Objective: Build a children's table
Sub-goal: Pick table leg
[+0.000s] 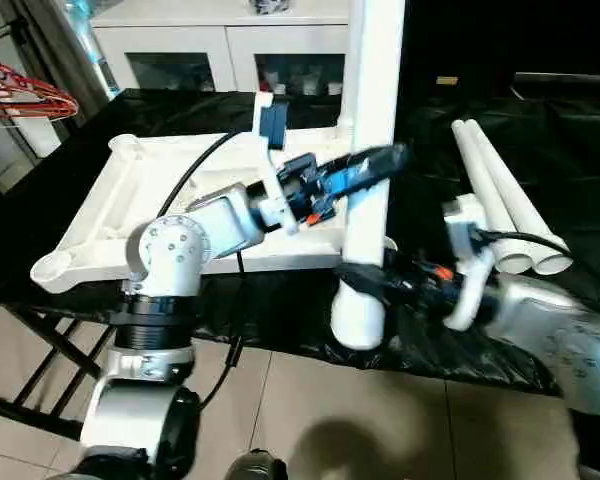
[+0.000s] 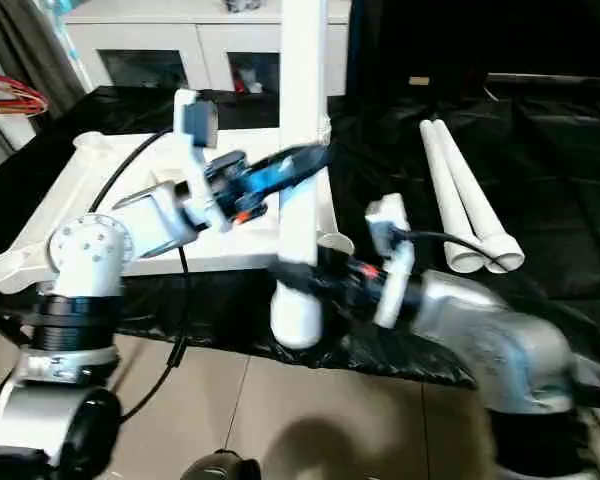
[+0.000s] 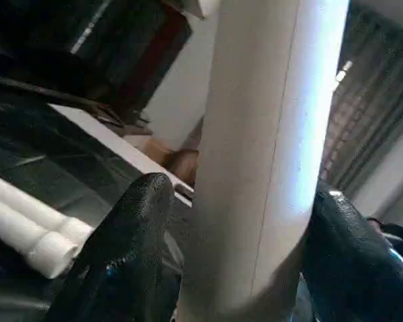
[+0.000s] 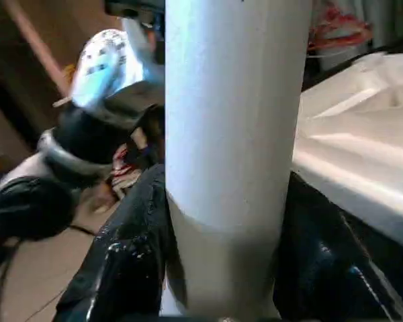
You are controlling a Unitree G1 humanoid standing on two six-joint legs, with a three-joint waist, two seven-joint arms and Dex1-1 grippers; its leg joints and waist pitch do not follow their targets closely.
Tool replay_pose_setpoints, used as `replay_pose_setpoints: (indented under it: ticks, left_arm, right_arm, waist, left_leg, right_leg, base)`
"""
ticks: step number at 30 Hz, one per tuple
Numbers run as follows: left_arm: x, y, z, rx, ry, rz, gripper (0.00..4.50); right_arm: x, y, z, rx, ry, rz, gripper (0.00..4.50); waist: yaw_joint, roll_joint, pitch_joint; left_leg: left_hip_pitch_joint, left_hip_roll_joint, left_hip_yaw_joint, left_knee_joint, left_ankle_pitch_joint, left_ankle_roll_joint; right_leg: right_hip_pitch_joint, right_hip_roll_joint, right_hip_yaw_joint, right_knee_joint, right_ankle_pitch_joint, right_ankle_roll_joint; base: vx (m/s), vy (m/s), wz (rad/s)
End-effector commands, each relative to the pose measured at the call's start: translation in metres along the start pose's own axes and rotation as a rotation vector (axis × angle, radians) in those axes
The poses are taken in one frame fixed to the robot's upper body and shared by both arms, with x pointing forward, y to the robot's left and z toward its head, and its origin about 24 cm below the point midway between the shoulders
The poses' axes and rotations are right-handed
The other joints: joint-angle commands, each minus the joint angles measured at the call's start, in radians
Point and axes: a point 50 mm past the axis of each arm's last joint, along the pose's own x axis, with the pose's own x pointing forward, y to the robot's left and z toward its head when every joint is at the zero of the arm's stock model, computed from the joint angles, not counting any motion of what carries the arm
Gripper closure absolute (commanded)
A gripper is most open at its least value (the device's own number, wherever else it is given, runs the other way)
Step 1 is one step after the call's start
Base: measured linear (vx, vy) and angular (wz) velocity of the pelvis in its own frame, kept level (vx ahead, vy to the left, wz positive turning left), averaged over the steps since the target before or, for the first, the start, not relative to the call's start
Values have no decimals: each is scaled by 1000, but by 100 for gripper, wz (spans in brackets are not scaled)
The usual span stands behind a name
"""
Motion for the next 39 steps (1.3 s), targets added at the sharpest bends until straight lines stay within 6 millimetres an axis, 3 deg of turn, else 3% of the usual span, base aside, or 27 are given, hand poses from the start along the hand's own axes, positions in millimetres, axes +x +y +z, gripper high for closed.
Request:
replay_pose_setpoints:
  ticks: [1,12,20,22,27,30,39]
  left_arm:
    - [1,-2,0,-14,6,-35,188]
    - [0,-4,0,-19,25,-73,255]
    - [-1,-1,0,-8,12,-41,260]
    - [-1,1,0,5,14,-25,261]
    - [0,8,2,79,27,84,266]
    - [3,18,4,161,49,248,268]
    - [7,6,-2,173,85,140,269]
  right_arm:
    - [-1,4,2,-7,3,38,265]
    - [-4,5,4,-2,25,65,265]
    - [-3,1,4,-20,40,38,265]
    - [-2,-1,5,-20,34,12,195]
    - [-2,-6,9,-54,26,-58,167]
    - [0,-6,12,-48,16,-98,162]
    - [0,-12,8,1,61,-163,162]
  waist:
    - [3,-26,-79]
    - [5,-28,-84]
    - [5,-30,-84]
    - [5,-29,-84]
    - [2,-29,-82]
    - [2,-29,-82]
    - [1,-30,-86]
  left_leg:
    - [31,51,-30,-69,-198,32]
    - [29,51,-29,-66,-159,41]
    - [28,50,-28,-64,-147,48]
    - [28,50,-28,-64,-151,46]
    - [31,51,-29,-68,-171,31]
    - [32,51,-29,-68,-171,26]
    - [28,51,-28,-64,-134,39]
  right_leg:
    - [45,-89,43,-92,-417,-111]
    - [47,-88,43,-86,-366,-125]
    - [48,-87,43,-83,-344,-138]
    - [47,-87,42,-85,-357,-136]
    - [45,-85,43,-88,-381,-116]
    - [45,-86,44,-91,-389,-103]
    - [47,-86,44,-81,-326,-130]
  base:
    - [0,0,0]
    - [0,0,0]
    - [0,0,0]
    - [0,0,0]
    - [0,0,0]
    - [0,0,0]
    - [0,0,0]
